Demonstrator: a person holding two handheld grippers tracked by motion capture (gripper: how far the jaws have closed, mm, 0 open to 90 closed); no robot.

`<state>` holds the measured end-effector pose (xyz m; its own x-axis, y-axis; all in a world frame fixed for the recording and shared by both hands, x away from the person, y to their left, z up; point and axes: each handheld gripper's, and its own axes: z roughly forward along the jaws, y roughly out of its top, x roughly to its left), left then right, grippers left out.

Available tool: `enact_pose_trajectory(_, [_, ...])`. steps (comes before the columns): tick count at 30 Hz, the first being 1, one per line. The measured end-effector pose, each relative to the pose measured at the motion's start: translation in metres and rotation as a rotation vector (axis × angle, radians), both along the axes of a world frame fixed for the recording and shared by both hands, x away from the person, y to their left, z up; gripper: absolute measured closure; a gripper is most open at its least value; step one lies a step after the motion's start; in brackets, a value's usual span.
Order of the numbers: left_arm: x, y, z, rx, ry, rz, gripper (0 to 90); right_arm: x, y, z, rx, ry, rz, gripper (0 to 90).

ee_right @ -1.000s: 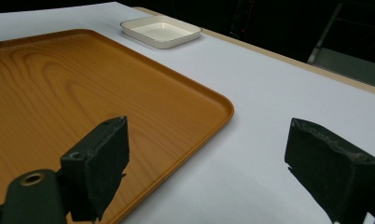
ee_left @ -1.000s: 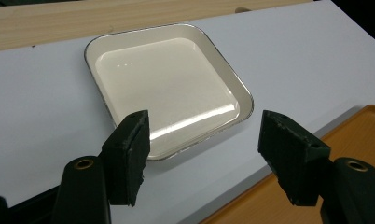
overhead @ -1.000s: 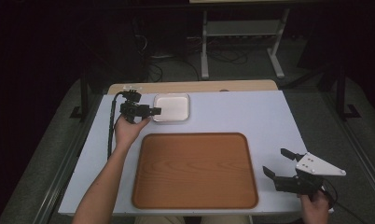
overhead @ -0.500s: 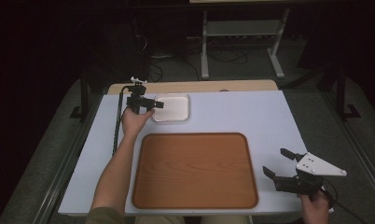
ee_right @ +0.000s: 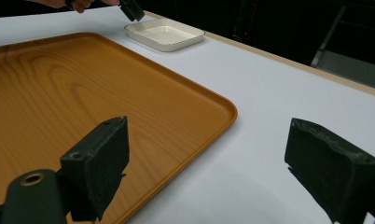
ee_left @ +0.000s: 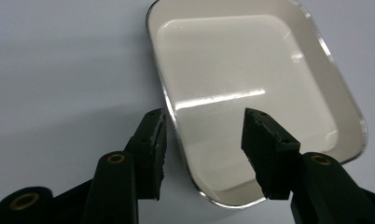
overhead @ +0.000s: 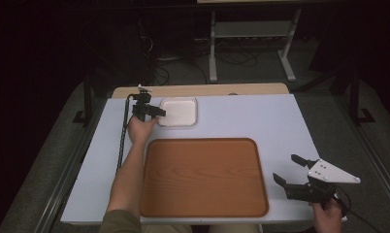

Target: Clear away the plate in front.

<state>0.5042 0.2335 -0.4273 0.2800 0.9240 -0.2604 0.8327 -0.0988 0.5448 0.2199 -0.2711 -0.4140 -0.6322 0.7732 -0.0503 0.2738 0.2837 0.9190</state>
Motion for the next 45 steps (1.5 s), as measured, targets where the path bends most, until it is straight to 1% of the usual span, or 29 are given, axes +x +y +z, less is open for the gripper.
enact_pose_trajectory(1, [0.0, 0.0, -0.001, 0.0, 0.001, 0.004, 50.9, 0.0, 0.0, 0.0, 0.0, 0.0, 0.0, 13.0])
enact_pose_trajectory(2, [0.0, 0.0, -0.003, 0.004, 0.0, 0.01, 53.9, 0.0, 0.0, 0.0, 0.0, 0.0, 0.001, 13.0])
enact_pose_trajectory(5, [0.001, 0.0, -0.005, 0.001, 0.004, 0.014, 56.5, 0.0, 0.0, 0.0, 0.002, 0.0, 0.0, 13.0])
enact_pose_trajectory(9, [0.002, -0.001, -0.008, 0.007, 0.01, 0.022, 64.6, 0.0, -0.001, 0.0, 0.007, 0.001, -0.003, 13.0])
enact_pose_trajectory(10, [0.002, -0.001, -0.008, 0.011, 0.014, 0.022, 64.6, 0.0, -0.001, 0.0, 0.007, 0.001, -0.003, 13.0])
enact_pose_trajectory(11, [0.003, -0.001, -0.009, 0.013, 0.017, 0.028, 67.8, 0.0, -0.001, 0.0, 0.008, 0.0, -0.003, 13.0])
enact_pose_trajectory(16, [0.004, -0.001, -0.013, 0.026, 0.039, 0.044, 70.6, 0.0, 0.0, 0.0, 0.005, 0.001, 0.001, 13.0])
enact_pose_trajectory(17, [0.004, -0.001, -0.014, 0.028, 0.041, 0.048, 73.6, 0.0, 0.0, 0.0, 0.002, 0.0, 0.005, 13.0])
enact_pose_trajectory(18, [0.004, -0.001, -0.014, 0.031, 0.042, 0.051, 74.6, 0.0, 0.0, 0.0, 0.002, 0.0, 0.005, 13.0])
enact_pose_trajectory(24, [0.006, -0.002, -0.017, 0.019, 0.053, 0.063, 79.8, 0.0, 0.0, 0.0, 0.004, 0.003, 0.003, 13.0])
enact_pose_trajectory(25, [0.006, -0.002, -0.018, 0.012, 0.053, 0.07, 80.2, 0.0, 0.001, 0.0, 0.002, 0.004, 0.005, 13.0])
enact_pose_trajectory(26, [0.006, -0.001, -0.017, 0.012, 0.055, 0.075, 83.4, 0.0, 0.001, 0.0, -0.001, 0.003, 0.008, 13.0])
enact_pose_trajectory(29, [0.007, 0.002, -0.018, -0.023, 0.067, 0.098, 85.5, 0.0, 0.002, 0.0, -0.002, 0.004, 0.009, 13.0])
enact_pose_trajectory(32, [0.007, 0.005, -0.019, -0.051, 0.069, 0.119, 87.2, 0.001, 0.001, 0.0, 0.001, 0.004, 0.006, 13.0])
enact_pose_trajectory(33, [0.007, 0.005, -0.019, -0.051, 0.069, 0.119, 87.8, 0.001, 0.001, 0.0, 0.003, 0.005, 0.007, 13.0])
enact_pose_trajectory(35, [0.007, 0.007, -0.019, -0.093, 0.068, 0.142, 89.1, 0.001, 0.0, 0.0, 0.003, 0.006, 0.007, 13.0])
enact_pose_trajectory(36, [0.007, 0.007, -0.019, -0.093, 0.068, 0.142, 89.1, 0.001, 0.0, 0.0, 0.004, 0.006, 0.007, 13.0])
enact_pose_trajectory(38, [0.007, 0.008, -0.018, -0.112, 0.062, 0.151, 89.2, 0.001, 0.0, 0.0, 0.004, 0.006, 0.006, 13.0])
enact_pose_trajectory(42, [0.006, 0.01, -0.015, -0.121, 0.061, 0.167, 89.3, 0.001, 0.0, 0.0, 0.009, 0.006, 0.004, 13.0])
enact_pose_trajectory(44, [0.004, 0.012, -0.012, -0.127, 0.055, 0.165, 89.4, 0.001, -0.001, 0.0, 0.011, 0.006, 0.003, 13.0])
enact_pose_trajectory(45, [0.003, 0.013, -0.008, -0.134, 0.049, 0.164, 89.4, 0.001, 0.0, 0.0, 0.012, 0.006, 0.003, 13.0])
